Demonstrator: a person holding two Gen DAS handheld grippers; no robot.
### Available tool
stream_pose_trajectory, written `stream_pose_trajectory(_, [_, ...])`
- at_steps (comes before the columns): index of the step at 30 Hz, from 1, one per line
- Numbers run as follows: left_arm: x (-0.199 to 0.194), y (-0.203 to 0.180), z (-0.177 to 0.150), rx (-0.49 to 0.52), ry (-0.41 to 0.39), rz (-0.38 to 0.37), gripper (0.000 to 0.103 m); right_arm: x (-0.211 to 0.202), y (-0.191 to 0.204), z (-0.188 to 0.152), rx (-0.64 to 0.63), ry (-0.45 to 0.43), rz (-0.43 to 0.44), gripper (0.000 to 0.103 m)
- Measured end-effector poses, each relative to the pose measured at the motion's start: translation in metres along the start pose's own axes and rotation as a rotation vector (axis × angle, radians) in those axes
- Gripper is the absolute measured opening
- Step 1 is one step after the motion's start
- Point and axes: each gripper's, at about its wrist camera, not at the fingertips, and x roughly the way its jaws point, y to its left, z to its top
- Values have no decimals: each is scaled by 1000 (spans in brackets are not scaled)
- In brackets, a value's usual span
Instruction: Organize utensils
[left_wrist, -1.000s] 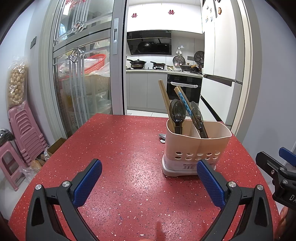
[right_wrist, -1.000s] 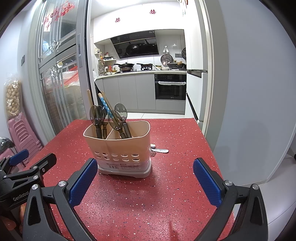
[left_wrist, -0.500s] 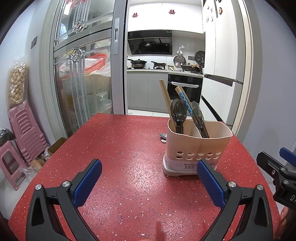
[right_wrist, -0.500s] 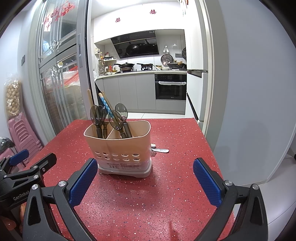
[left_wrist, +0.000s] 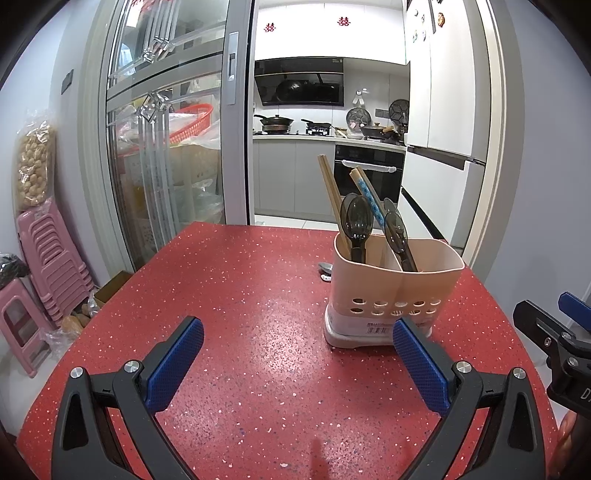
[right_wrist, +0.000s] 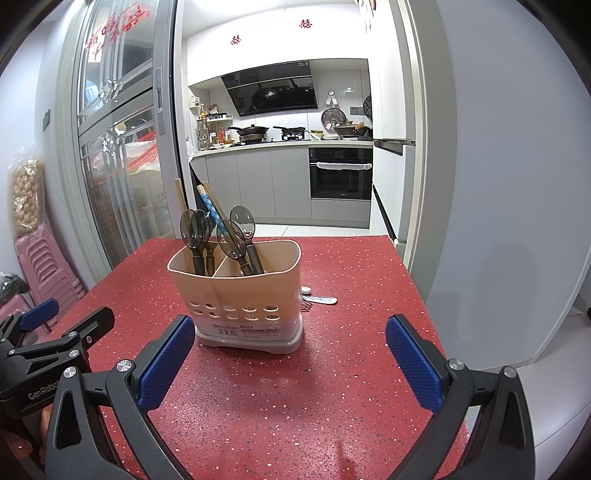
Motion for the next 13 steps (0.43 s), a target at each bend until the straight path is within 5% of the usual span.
stream_pose_trajectory(13, [0, 2, 0, 2, -4, -17, 103, -1, 0, 0, 0, 0, 3, 103])
